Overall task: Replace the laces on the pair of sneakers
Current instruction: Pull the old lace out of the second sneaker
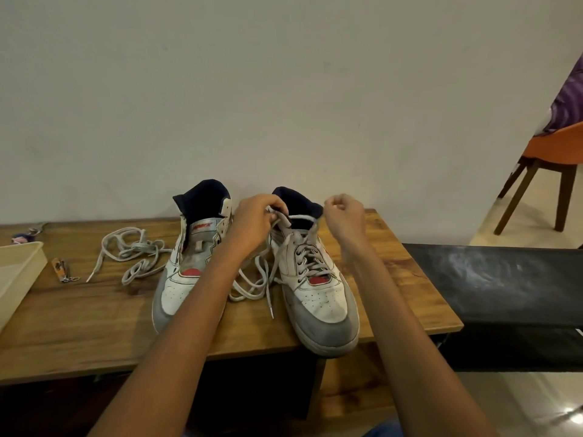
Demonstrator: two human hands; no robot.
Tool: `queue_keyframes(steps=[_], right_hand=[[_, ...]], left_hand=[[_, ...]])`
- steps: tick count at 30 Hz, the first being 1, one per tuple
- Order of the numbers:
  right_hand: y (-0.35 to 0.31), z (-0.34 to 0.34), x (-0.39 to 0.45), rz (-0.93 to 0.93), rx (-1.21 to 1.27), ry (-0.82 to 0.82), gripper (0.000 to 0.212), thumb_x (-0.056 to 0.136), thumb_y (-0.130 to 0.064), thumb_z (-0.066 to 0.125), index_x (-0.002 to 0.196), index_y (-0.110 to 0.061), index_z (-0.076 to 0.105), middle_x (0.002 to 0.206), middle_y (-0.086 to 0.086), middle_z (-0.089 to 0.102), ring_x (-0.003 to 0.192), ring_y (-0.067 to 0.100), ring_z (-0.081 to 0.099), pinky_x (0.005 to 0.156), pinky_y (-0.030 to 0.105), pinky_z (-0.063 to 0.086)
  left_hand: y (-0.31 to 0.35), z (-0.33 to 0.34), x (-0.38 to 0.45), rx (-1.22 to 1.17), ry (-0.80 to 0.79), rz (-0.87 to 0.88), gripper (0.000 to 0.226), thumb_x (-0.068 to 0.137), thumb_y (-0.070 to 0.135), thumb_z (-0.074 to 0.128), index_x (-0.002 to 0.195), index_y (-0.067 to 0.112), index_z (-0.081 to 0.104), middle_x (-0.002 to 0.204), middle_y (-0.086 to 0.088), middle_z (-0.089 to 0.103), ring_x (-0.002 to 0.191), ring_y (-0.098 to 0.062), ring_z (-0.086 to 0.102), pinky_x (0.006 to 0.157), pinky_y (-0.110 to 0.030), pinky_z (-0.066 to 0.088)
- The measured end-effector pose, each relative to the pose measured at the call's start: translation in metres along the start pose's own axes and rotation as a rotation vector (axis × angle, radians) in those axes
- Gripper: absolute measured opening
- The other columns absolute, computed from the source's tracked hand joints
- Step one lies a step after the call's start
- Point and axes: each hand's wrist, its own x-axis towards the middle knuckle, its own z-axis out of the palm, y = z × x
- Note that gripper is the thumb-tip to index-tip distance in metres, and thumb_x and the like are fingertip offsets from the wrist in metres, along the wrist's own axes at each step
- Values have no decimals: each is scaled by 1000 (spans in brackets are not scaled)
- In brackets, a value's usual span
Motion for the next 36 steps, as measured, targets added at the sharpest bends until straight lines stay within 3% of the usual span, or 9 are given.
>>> queue_keyframes(steps=[4,9,12,15,19,23,27,31,36], right_hand=[[-19,-18,0,-285,-233,-106,31,86,-10,50,115,-19,58,132,6,37,128,20,25,102,32,27],[-11,18,-13,-435,-810,-223,27,96,-28,48,113,-18,66,138,12,36,132,29,22,104,43,31],[-8,11,0,-290,-398,14,20,95,-20,52,95,-17,72,123,9,51,120,26,34,93,30,31],[-7,-1,7,-67,-41,265,20,96,-20,51,100,-16,70,125,10,52,121,26,36,98,36,35],[-13,3,-6,-367,-472,86,37,94,-23,52,131,-20,48,146,14,26,136,28,18,108,45,29],[-13,23,-18,-508,-968,-150,25,97,-32,43,112,-19,59,151,15,16,143,34,1,109,51,16],[-14,10,-7,-321,-428,117,20,95,-16,49,94,-18,68,123,8,44,122,26,32,97,35,32],[-21,-11,-1,-121,26,481,23,100,-19,40,104,-16,62,124,8,45,119,22,33,94,33,33],[-25,8,-14,-430,-741,-35,28,96,-30,47,122,-24,55,151,13,20,142,31,5,112,54,9]], left_hand=[[-4,1,2,3,17,1,29,87,-4,56,81,22,67,94,-8,69,83,-19,64,76,-27,53],[-1,1,0,10,16,13,20,88,-2,57,89,12,71,94,-7,68,81,-16,62,72,-18,46],[-3,2,0,-3,19,4,24,88,-4,55,89,15,71,91,-7,69,79,-15,63,67,-14,46],[-3,3,1,-35,10,-4,26,89,-4,54,88,16,71,90,-8,70,79,-17,66,71,-24,54],[-5,4,3,-43,14,-20,24,88,-3,57,89,15,72,90,-8,70,79,-19,67,75,-31,56],[-6,3,3,-41,41,-21,24,86,-4,58,96,12,73,94,-8,70,78,-16,63,78,-28,54],[-7,4,1,-69,52,-15,25,86,-5,58,93,13,74,92,-8,71,83,-19,67,80,-34,56],[-11,6,5,-94,42,-29,27,85,-5,59,90,17,75,87,-8,71,79,-20,68,76,-39,58],[-8,4,4,-70,53,-20,23,86,-2,60,98,12,73,94,-8,71,82,-19,66,84,-36,55]])
